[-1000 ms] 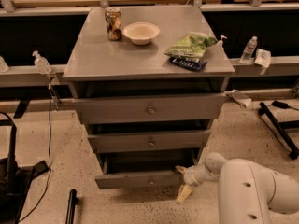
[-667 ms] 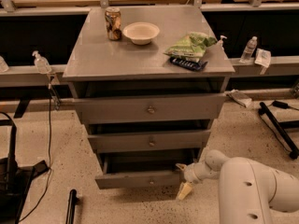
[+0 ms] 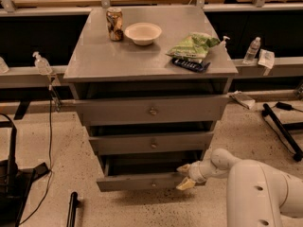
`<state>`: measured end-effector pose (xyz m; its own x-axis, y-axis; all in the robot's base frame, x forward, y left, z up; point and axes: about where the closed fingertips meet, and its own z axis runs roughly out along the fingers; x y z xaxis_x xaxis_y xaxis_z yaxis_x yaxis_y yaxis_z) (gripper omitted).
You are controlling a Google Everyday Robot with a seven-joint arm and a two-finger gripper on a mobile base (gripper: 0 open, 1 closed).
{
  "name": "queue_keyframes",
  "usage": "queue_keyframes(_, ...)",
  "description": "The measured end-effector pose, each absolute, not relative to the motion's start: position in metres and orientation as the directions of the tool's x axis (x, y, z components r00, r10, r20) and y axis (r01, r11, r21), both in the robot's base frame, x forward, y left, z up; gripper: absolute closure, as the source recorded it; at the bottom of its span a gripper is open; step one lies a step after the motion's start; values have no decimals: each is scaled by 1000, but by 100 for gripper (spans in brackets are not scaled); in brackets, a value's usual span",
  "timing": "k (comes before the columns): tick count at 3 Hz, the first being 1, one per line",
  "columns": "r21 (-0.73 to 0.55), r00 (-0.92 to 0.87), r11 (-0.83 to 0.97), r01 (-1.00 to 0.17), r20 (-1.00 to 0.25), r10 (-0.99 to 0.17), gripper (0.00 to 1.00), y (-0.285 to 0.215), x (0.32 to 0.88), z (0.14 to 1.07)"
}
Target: Open bottom drawer
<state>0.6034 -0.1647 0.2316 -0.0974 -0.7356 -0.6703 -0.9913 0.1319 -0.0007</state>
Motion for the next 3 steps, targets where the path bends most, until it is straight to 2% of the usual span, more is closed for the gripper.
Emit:
queue_keyframes(1, -46, -68, 134, -990, -676, -733, 64, -170, 616, 240)
queue_keyframes(2, -80, -50, 143, -986, -683, -729, 95, -176, 632, 250)
queue_keyframes(3, -91, -59, 169, -981, -695, -716, 100, -185, 648, 249)
